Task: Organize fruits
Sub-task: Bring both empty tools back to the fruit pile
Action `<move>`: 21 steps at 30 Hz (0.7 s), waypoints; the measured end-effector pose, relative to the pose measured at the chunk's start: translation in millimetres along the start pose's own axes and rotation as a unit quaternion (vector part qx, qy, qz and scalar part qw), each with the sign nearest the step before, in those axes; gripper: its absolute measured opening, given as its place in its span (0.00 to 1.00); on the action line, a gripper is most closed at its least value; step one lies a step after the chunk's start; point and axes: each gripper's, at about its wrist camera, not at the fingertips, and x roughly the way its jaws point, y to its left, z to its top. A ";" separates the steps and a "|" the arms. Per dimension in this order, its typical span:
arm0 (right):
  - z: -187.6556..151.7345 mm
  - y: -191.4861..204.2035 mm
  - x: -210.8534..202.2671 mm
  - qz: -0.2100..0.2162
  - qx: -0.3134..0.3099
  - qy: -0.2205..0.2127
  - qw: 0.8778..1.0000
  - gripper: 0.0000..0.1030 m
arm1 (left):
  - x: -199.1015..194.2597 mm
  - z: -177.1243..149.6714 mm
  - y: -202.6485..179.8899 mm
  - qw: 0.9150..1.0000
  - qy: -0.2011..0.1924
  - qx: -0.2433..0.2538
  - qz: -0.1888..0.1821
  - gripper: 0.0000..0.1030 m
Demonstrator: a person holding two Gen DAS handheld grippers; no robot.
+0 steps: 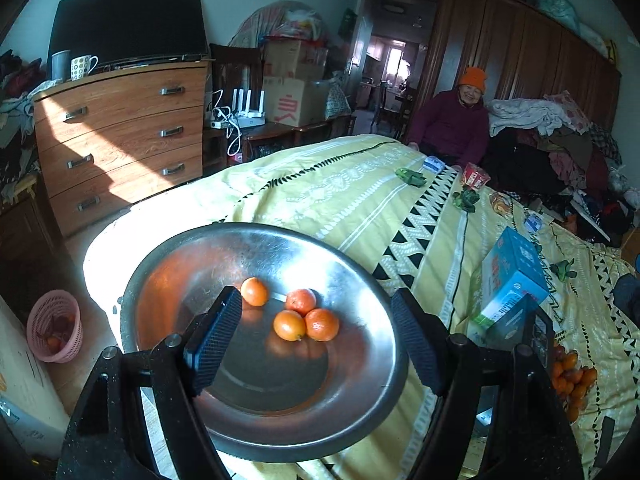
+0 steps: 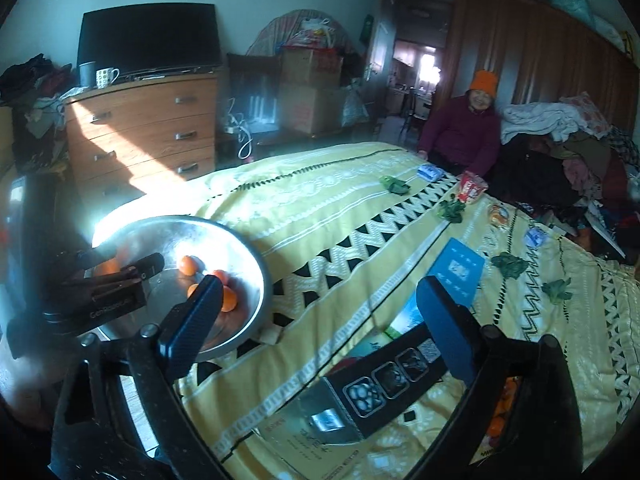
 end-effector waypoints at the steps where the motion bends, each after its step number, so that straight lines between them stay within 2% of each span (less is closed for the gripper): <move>1: -1.6 -6.2 -3.0 -0.011 0.003 -0.001 1.000 0.98 | -4.4 1.4 -7.0 1.000 -0.005 0.004 -0.004 0.79; 6: -12.8 -36.6 -17.8 -0.070 0.018 -0.005 0.997 1.00 | -28.5 6.9 -41.3 0.999 -0.039 0.022 -0.015 0.94; 10: -21.8 -60.8 -28.2 -0.102 0.035 -0.006 0.994 1.00 | -40.9 6.1 -75.2 0.997 -0.050 0.050 -0.022 0.96; 15: -32.2 -88.9 -42.5 -0.131 0.054 -0.014 0.990 1.00 | -50.8 -1.4 -116.8 0.994 -0.056 0.076 -0.053 0.97; 21: -48.3 -121.6 -55.4 -0.150 0.079 -0.016 0.985 1.00 | -54.2 -10.6 -155.0 0.992 -0.049 0.095 -0.067 0.97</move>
